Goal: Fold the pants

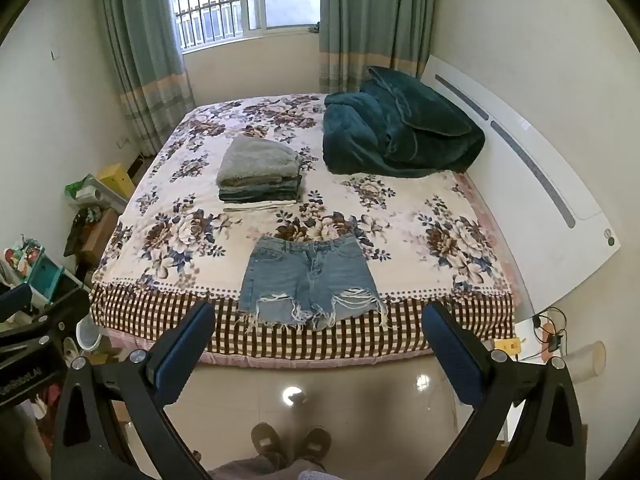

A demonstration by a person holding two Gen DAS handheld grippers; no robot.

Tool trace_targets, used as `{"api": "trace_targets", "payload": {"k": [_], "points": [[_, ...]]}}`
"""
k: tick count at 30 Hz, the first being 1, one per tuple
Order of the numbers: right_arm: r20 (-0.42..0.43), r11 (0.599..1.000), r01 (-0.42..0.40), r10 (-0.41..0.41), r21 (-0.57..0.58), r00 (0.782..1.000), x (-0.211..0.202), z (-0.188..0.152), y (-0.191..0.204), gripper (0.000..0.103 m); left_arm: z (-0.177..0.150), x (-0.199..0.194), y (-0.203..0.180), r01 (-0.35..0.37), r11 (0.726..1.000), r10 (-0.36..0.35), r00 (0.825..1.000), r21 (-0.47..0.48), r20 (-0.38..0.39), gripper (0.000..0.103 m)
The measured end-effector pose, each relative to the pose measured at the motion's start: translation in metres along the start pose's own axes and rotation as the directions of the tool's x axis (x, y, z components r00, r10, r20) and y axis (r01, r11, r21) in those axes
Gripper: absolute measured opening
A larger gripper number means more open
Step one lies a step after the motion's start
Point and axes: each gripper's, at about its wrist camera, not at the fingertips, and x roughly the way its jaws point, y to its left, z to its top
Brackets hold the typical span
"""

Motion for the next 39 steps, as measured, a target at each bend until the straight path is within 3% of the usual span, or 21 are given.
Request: {"api": "trace_targets", "payload": {"k": [39], "points": [[-0.007,1.0,-0.026,0.026,0.012,1.0,-0.001,0.008,0.0,0.103,0.021,-0.003,-0.007,-0.003,1.0,0.003,1.0,0.012,0.02,0.103]]}}
